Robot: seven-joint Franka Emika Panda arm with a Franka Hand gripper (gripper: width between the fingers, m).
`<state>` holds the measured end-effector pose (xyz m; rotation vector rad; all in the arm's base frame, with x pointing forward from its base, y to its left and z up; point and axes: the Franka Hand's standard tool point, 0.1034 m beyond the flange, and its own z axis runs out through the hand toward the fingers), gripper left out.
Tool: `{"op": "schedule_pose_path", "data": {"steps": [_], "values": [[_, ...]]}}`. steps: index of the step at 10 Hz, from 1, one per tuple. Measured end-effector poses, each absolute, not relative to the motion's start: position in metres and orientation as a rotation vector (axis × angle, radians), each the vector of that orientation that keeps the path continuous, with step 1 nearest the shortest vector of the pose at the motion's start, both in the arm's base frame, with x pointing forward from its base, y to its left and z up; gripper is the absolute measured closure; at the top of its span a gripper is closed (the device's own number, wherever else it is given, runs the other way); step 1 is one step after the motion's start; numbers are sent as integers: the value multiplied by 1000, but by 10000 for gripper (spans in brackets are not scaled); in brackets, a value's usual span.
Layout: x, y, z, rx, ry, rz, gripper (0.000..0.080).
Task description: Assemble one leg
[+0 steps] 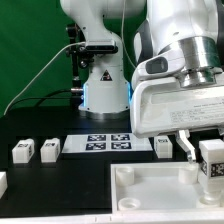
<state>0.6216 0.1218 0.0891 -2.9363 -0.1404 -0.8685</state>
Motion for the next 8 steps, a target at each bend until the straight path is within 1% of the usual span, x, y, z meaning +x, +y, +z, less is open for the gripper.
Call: {"op": "schedule_pose_path", "data": {"steps": [3,8], "values": [[618,118,87,-2933,-158,-903,508],[613,116,70,-2946,-166,-883,508]]}}
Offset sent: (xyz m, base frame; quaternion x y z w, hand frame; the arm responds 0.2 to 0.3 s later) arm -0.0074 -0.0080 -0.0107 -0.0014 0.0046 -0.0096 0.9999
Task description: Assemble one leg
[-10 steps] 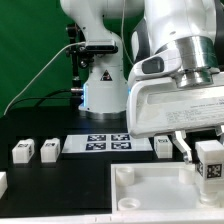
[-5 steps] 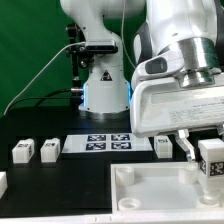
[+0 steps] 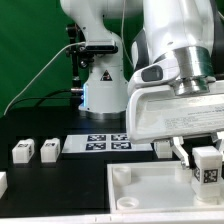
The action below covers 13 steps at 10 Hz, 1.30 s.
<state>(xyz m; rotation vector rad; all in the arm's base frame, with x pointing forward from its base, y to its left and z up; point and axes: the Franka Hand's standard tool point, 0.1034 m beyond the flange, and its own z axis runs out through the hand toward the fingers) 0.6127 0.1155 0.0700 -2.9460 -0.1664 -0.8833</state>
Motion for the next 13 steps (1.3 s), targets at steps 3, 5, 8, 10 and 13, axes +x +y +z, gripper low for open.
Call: {"op": "schedule_pose_path", "data": {"steps": [3,5,8,10,13], "values": [[614,117,69,-2938,-162,-912,508],[614,117,69,-2943,-155,-902,494],[613,117,68,-2947,-158,-889,205],[612,116,67,-2948,-159,-889,161],[612,116,67,-2948,-161,-889,153]]}}
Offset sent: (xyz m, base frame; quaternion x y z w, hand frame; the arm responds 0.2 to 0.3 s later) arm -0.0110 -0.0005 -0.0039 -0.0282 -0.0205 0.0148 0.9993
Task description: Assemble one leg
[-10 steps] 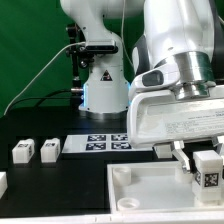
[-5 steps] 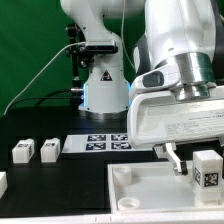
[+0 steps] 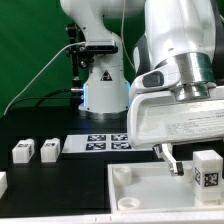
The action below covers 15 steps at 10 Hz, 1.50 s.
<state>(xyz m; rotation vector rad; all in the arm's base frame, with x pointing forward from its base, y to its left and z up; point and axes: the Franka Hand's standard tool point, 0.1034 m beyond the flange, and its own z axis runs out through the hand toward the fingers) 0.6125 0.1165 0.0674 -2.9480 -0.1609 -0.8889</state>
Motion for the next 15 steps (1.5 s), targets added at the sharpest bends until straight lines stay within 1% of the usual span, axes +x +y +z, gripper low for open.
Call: {"op": "schedule_pose_path", "data": {"steps": [3,5,6,7,8,9,10,11,12,13,15], "values": [[612,117,69,-2950,-162,-880,151],[614,118,92,-2960,-162,-823,151],[614,118,109,-2975,-162,-745,151],[618,116,123,-2969,-155,-759,151],[614,115,122,-3003,-158,-595,151],[620,114,128,-3027,-155,-443,151],[624,110,125,-3048,-148,-277,151],[625,111,117,-3059,-137,-110,151],[626,113,109,-3061,-130,-8,151],[625,115,101,-3061,-123,68,151],[628,118,96,-3063,-101,40,151]]}}
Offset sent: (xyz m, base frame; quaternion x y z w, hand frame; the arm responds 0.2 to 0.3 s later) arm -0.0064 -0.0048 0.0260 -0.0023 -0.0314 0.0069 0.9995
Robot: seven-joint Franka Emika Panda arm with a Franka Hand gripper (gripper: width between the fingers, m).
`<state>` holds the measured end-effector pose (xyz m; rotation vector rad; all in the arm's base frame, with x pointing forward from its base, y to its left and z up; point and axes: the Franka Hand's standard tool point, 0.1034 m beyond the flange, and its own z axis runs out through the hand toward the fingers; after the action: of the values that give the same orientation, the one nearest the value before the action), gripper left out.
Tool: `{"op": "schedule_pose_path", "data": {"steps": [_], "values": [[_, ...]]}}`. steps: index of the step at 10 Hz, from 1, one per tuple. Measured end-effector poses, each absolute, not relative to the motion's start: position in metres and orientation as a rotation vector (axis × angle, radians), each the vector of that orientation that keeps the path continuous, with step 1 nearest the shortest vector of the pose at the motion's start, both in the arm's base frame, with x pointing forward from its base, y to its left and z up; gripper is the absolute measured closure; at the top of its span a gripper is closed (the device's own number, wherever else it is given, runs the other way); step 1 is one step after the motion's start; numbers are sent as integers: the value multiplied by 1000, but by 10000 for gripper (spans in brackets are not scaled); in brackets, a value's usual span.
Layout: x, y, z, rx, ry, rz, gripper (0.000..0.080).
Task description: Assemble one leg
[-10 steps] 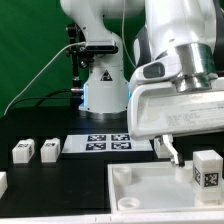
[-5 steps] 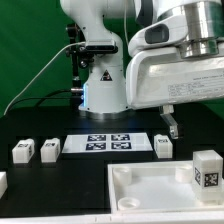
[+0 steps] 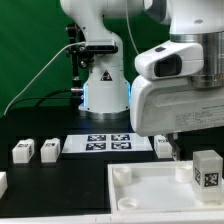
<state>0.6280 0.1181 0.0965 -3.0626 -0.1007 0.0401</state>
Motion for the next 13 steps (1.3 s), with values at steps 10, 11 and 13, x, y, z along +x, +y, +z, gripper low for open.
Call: {"op": "schedule_pose_path", "data": {"steps": [10,11,13], "values": [[632,119,92,-3064,-79,9,511],[632,119,92,-3065,-37,10,511],[637,114,91,-3051,69,-64,511]]}}
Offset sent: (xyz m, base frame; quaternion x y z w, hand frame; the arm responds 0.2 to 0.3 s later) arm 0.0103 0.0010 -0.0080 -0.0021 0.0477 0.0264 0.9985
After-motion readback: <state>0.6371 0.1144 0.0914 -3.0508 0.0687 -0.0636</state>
